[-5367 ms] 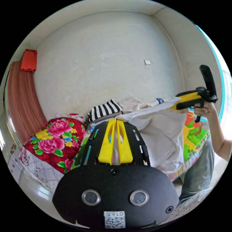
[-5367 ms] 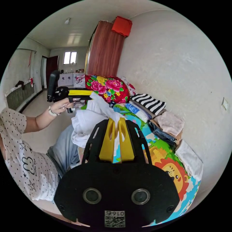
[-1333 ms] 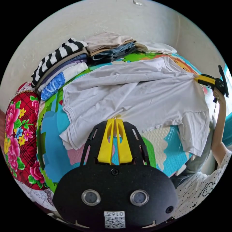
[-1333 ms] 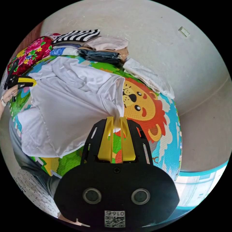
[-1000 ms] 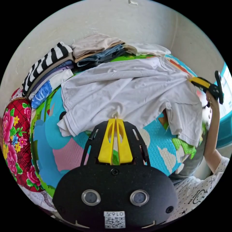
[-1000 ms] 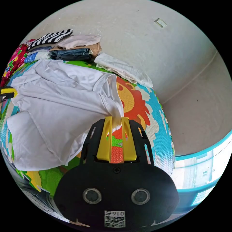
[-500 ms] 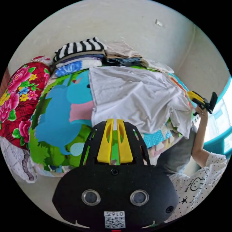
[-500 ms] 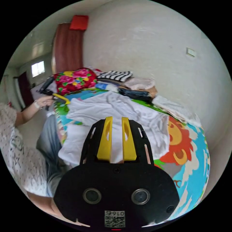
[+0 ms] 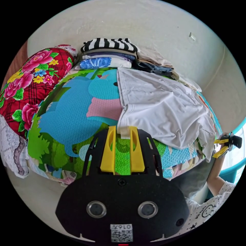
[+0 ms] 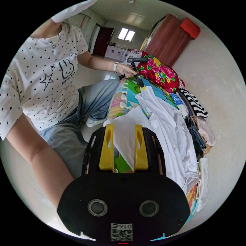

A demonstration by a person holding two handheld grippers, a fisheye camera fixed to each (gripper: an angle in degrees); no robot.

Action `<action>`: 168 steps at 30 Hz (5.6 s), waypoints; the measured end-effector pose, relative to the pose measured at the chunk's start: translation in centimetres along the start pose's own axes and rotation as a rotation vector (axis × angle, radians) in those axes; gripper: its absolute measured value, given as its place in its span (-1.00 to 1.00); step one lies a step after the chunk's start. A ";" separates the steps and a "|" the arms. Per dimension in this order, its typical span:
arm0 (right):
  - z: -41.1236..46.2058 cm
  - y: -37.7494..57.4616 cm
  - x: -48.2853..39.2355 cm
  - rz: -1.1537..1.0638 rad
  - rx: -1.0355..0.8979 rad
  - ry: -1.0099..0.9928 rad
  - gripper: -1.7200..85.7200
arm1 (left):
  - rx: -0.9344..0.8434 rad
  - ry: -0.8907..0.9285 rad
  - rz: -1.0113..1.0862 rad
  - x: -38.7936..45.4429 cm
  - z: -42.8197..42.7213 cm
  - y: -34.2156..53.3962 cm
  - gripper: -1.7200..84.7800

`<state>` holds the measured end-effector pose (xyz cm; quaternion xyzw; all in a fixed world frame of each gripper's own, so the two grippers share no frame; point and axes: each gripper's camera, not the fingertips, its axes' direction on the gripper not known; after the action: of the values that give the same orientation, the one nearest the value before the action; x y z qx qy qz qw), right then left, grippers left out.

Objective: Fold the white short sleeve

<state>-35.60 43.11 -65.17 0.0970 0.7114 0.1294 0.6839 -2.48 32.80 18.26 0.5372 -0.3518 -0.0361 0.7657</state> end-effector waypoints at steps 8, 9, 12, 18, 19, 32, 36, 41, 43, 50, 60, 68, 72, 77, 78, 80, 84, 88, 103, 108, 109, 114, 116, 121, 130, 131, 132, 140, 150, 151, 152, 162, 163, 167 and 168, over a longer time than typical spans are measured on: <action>3.2 -0.9 -0.6 0.000 -0.200 -0.033 -0.66 | -0.056 0.082 0.153 2.6 -3.7 0.0 -0.97; 3.5 -0.8 -0.4 0.010 -0.213 -0.039 -0.67 | -0.058 0.119 0.154 2.5 -5.0 -0.3 -0.97; 3.5 -0.1 0.4 0.038 -0.222 -0.063 -0.72 | 0.017 0.267 0.089 0.8 -9.4 -1.3 -0.97; -1.6 3.8 -1.1 -0.062 0.014 0.027 -0.93 | 0.080 0.403 0.031 -1.7 -13.2 -2.4 -0.95; -3.2 5.2 -1.2 -0.051 0.102 0.081 -0.94 | 0.077 0.377 0.012 -1.9 -12.9 -2.4 -0.93; -2.1 21.5 16.6 1.176 0.173 0.051 -0.86 | 0.051 0.006 0.209 9.2 -8.7 6.7 -0.78; -0.6 22.4 16.9 1.139 0.061 0.029 -0.78 | 0.125 0.178 0.316 15.6 -9.8 8.5 -0.79; -4.4 25.1 13.8 1.035 0.080 0.177 -0.68 | 0.127 0.347 0.445 23.6 -8.9 7.6 -0.79; -5.4 26.2 12.4 0.960 0.097 0.168 -0.67 | 0.111 0.381 0.467 26.6 -7.9 6.6 -0.79; -9.0 30.0 8.4 0.838 0.253 0.186 -0.67 | -0.014 0.323 0.448 35.3 -3.7 3.0 -0.79; -13.7 32.6 3.1 0.880 0.425 0.737 -0.74 | 0.054 0.449 0.666 37.5 -6.9 9.4 -0.98; -14.8 34.1 3.2 1.034 0.298 0.801 -0.90 | 0.094 0.601 0.656 34.2 -9.2 13.2 -0.97; -13.6 34.1 5.4 1.102 0.208 0.783 -0.94 | 0.171 0.614 0.542 30.8 -11.6 13.1 -0.93; -7.0 35.4 11.8 1.298 -0.329 0.642 -0.89 | 0.322 0.488 0.404 26.3 -14.3 13.3 -0.92; -6.5 35.6 12.2 1.309 -0.351 0.632 -0.87 | 0.330 0.469 0.391 25.5 -14.5 13.3 -0.92; -5.9 36.3 13.6 1.358 -0.355 0.604 -0.83 | 0.323 0.466 0.369 24.3 -14.6 13.1 -0.92; -6.8 37.4 14.7 1.420 -0.197 0.530 -0.84 | 0.304 0.487 0.356 22.8 -14.7 12.4 -0.92; -6.8 37.9 16.1 1.457 -0.108 0.471 -0.84 | 0.304 0.466 0.370 22.5 -14.9 11.6 -0.92; -5.6 33.2 21.0 1.446 -0.020 0.459 -0.82 | 0.207 -0.074 -0.106 6.3 -15.7 7.6 -0.93; -4.5 30.5 23.3 1.468 -0.039 0.458 -0.81 | 0.170 0.053 -0.101 2.3 -16.5 8.9 -0.97; -4.4 29.7 23.7 1.475 -0.041 0.466 -0.81 | 0.169 0.064 -0.100 1.9 -16.6 9.1 -0.97; -6.1 24.1 24.1 1.505 0.034 0.610 -0.82 | 0.185 0.131 -0.114 -1.0 -18.2 9.9 -0.97; -7.6 16.7 23.6 1.291 0.221 0.696 -0.84 | 0.194 0.078 -0.122 -1.8 -19.2 10.2 -0.96; -3.4 -1.0 30.3 0.827 0.340 0.469 -0.80 | 0.147 -0.093 -0.126 -3.8 -21.1 10.6 -0.82; 24.9 -28.4 51.3 0.447 -0.031 0.222 -0.73 | 0.209 0.116 -0.106 -7.6 -21.4 12.6 -0.84; 29.2 -30.7 54.4 0.467 -0.144 0.197 -0.72 | 0.215 0.142 -0.114 -8.2 -21.5 12.8 -0.84; 31.2 -31.7 55.8 0.471 -0.192 0.194 -0.72 | 0.223 0.164 -0.109 -8.7 -21.6 13.0 -0.84; 46.7 -38.8 70.3 0.651 -0.462 0.311 -0.69 | 0.304 0.361 -0.075 -11.5 -22.6 14.6 -0.81; 51.3 -43.7 73.7 0.633 -0.551 0.295 -0.96 | 0.298 0.302 -0.044 -10.6 -21.7 14.2 -0.95; 51.5 -44.4 73.6 0.628 -0.561 0.318 -0.96 | 0.301 0.307 -0.052 -10.7 -21.6 14.3 -0.95; 51.7 -45.0 73.5 0.616 -0.570 0.339 -0.96 | 0.305 0.307 -0.068 -11.0 -21.6 14.5 -0.96; 41.4 -43.7 69.7 0.728 -0.348 0.338 -0.82 | 0.341 0.199 -0.215 -11.4 -23.4 19.1 -0.97; 37.7 -42.6 67.9 0.740 -0.270 0.318 -0.83 | 0.348 0.191 -0.224 -11.4 -23.6 19.4 -0.97; 24.6 -37.4 55.4 0.587 -0.243 0.534 -0.93 | 0.392 0.254 -0.139 -8.1 -24.3 19.9 -0.98; 22.7 -36.5 53.1 0.569 -0.256 0.588 -0.94 | 0.388 0.286 -0.090 -6.2 -24.1 19.5 -0.98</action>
<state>-13.96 26.44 -127.81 0.1625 0.7992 0.4223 0.3957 0.49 62.86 27.46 0.6889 -0.2157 0.0745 0.6880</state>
